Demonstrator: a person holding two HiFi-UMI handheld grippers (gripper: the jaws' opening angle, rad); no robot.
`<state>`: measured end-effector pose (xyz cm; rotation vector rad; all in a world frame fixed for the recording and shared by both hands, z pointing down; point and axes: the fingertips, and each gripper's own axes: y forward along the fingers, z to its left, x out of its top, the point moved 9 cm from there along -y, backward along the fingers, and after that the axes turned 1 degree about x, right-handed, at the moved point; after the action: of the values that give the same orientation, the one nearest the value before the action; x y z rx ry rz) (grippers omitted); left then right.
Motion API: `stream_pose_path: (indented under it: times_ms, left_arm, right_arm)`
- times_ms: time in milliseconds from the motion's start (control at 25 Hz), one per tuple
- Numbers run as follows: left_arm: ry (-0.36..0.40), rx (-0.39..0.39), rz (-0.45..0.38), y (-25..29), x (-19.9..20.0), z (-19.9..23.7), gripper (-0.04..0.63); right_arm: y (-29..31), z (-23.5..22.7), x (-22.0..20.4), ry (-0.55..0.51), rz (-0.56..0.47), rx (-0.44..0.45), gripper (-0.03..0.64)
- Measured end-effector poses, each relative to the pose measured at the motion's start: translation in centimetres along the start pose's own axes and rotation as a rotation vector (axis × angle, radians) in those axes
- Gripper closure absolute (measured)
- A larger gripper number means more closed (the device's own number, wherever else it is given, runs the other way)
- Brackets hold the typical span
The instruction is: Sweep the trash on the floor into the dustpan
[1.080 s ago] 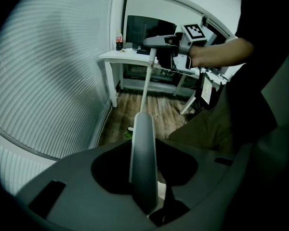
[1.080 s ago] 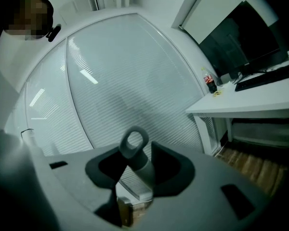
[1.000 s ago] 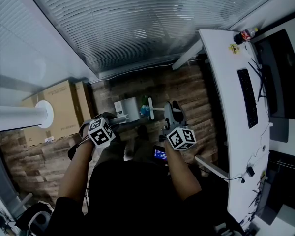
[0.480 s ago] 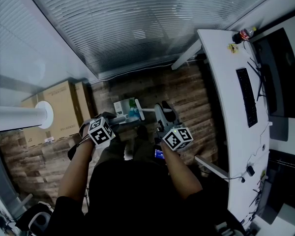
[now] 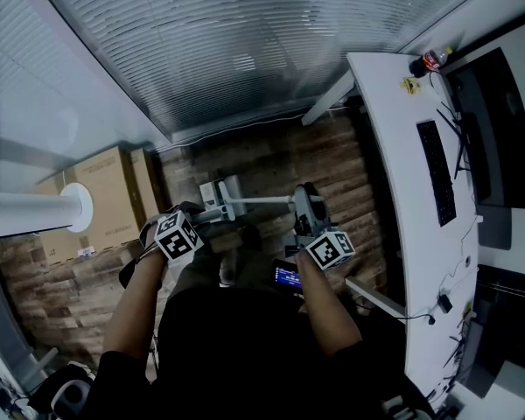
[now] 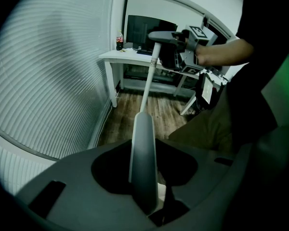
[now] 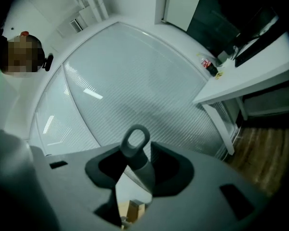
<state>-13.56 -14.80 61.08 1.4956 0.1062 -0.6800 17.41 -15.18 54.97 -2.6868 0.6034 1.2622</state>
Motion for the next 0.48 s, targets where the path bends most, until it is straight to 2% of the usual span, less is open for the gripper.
stream_pose_path:
  times_ms: [240,480]
  left_arm:
    - [-0.001,0.003,0.009,0.0,0.1,0.2,0.476]
    - [-0.004,0.011,0.021,-0.1,-0.1,0.3,0.476]
  right_arm:
    - [-2.2,-1.4,2.9,-0.061,-0.047,-0.009,0.476]
    - [-3.5,-2.3,4.8,-0.073,-0.088,-0.027,0.476]
